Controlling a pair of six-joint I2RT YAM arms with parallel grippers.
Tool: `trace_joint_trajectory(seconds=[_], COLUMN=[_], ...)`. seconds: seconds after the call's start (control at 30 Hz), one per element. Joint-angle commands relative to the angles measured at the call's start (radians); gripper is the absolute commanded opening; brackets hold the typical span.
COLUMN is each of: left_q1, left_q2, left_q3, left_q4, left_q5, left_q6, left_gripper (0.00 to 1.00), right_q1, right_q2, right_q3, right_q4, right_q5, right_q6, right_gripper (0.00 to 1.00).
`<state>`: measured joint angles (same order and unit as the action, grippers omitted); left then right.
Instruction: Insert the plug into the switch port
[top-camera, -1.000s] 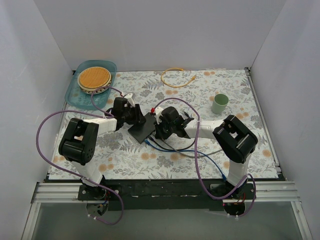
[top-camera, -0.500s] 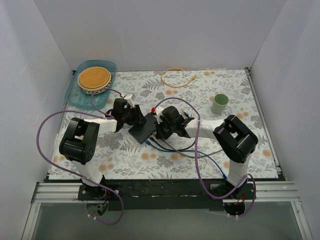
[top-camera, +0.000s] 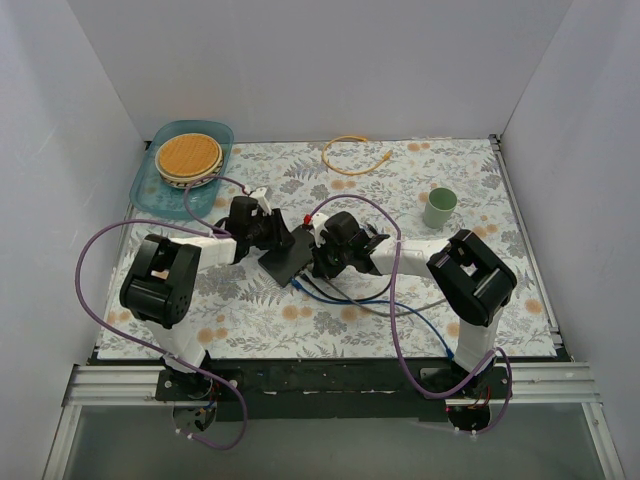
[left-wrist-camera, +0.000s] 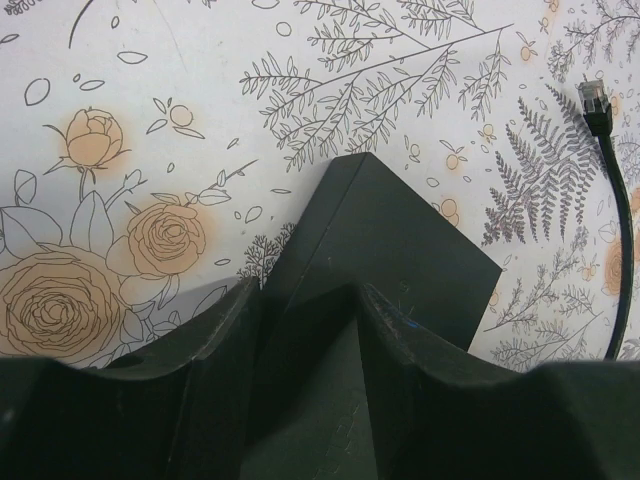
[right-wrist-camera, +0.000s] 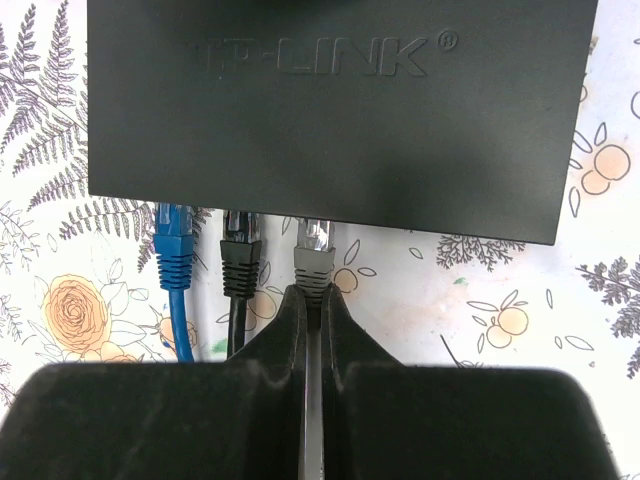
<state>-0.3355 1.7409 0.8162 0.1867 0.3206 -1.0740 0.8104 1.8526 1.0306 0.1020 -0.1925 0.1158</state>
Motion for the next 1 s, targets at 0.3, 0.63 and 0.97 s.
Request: trace_joint_trajectory(seconds=[0.3,0.63,0.97], left_q1=[0.006,0.073,0.11], left_q2=[0.013,-0.018,-0.059], left_q3=[-0.029,0.015,0.103], left_q4=[-0.378,-0.458,-0.483], left_q5=[0.009,-0.166,-0.256], left_q6=[-0.218,-0.241,-0.211], left_gripper=[0.71,0.88,0.95], right_q1=[-0.007,-0.007,-0.013], right_q2=[0.033,0.016,-0.143], right_q3=[0.083,0.091,0.062], right_q4=[0.087,-0.12,-0.239], right_q5=[0.079,0.093,0.278], right_q6=[-0.036,-0.073,-0.111], right_gripper=[0.15,0.39,0.78])
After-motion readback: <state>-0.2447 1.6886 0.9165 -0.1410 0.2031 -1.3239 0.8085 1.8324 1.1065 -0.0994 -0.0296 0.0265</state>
